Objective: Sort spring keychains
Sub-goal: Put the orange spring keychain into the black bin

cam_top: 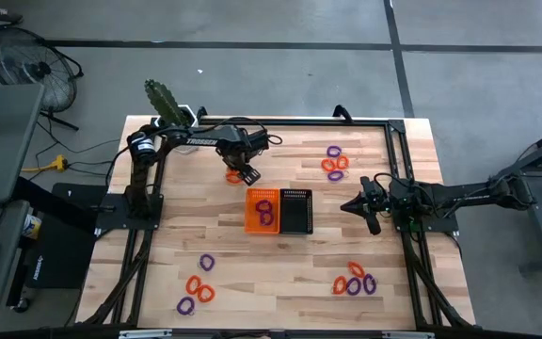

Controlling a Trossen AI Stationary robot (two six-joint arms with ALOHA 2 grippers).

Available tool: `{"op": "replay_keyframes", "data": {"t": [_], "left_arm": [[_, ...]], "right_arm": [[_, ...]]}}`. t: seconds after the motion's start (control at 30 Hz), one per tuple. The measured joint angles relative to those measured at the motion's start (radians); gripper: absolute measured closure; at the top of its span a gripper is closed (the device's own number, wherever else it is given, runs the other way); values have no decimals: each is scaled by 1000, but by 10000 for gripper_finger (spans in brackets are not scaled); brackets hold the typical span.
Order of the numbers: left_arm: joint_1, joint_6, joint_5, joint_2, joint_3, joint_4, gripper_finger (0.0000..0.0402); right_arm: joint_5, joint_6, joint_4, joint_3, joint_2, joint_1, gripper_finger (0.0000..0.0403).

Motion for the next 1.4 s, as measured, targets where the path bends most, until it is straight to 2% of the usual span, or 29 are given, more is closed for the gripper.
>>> {"op": "replay_keyframes", "data": {"t": [0.47, 1.0, 1.2, 1.4], "left_arm": [[-1, 34, 43, 0, 0, -21, 224], [-1, 70, 39, 0, -1, -29, 371], [-2, 88, 5, -8, 13, -32, 383], [-1, 103, -16, -76, 46, -35, 381]], "right_arm": [[0, 0, 0, 0, 0, 0, 391], [0, 0, 0, 0, 0, 0, 391], [0, 0, 0, 0, 0, 0, 391], [0, 0, 0, 0, 0, 0, 391]]}}
